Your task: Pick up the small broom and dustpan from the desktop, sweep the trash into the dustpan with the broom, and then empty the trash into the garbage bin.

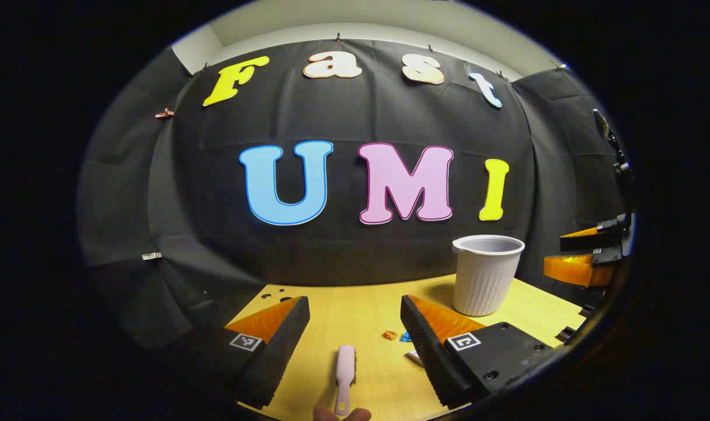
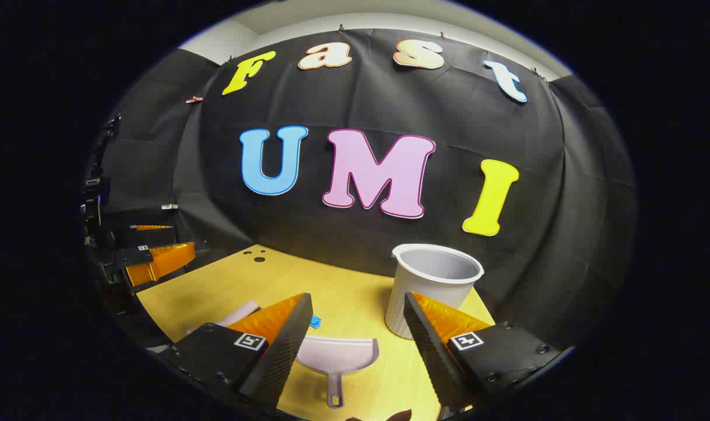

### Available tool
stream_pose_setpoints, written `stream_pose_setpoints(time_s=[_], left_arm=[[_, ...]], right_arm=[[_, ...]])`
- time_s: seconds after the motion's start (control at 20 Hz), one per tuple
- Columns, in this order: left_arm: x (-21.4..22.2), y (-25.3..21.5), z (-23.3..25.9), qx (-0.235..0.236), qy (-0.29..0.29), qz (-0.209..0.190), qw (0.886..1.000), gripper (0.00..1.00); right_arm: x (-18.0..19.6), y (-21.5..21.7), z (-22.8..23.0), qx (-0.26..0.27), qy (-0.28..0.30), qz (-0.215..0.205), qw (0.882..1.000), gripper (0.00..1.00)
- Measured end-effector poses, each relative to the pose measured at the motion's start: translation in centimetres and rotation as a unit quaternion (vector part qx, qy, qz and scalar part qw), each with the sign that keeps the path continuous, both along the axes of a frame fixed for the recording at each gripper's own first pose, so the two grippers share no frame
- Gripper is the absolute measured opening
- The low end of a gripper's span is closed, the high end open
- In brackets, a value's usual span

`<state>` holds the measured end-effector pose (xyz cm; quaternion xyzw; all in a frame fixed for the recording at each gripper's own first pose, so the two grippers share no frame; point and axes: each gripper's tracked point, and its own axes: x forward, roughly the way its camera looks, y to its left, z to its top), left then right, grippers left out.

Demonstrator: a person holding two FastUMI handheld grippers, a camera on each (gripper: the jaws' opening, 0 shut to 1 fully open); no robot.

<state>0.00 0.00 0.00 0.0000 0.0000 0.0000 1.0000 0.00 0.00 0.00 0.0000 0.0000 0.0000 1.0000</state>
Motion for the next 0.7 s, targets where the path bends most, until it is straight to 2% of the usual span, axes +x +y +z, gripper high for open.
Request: stream_pose_setpoints(time_s=[0.25,0.7], left_arm=[[1.5,-0.1,-1.3,0.012,0.019,0.008,1.000,0.99],[3.4,-0.4,-2.7,0.017,0.041,0.000,0.999,0.97]], right_arm=[[1.6,0.2,-1.3,0.007,0.017,0.014,1.000,0.98],[3.0,-0.2,-2.9,-0.001,0.040,0.014,0.999,0.98]])
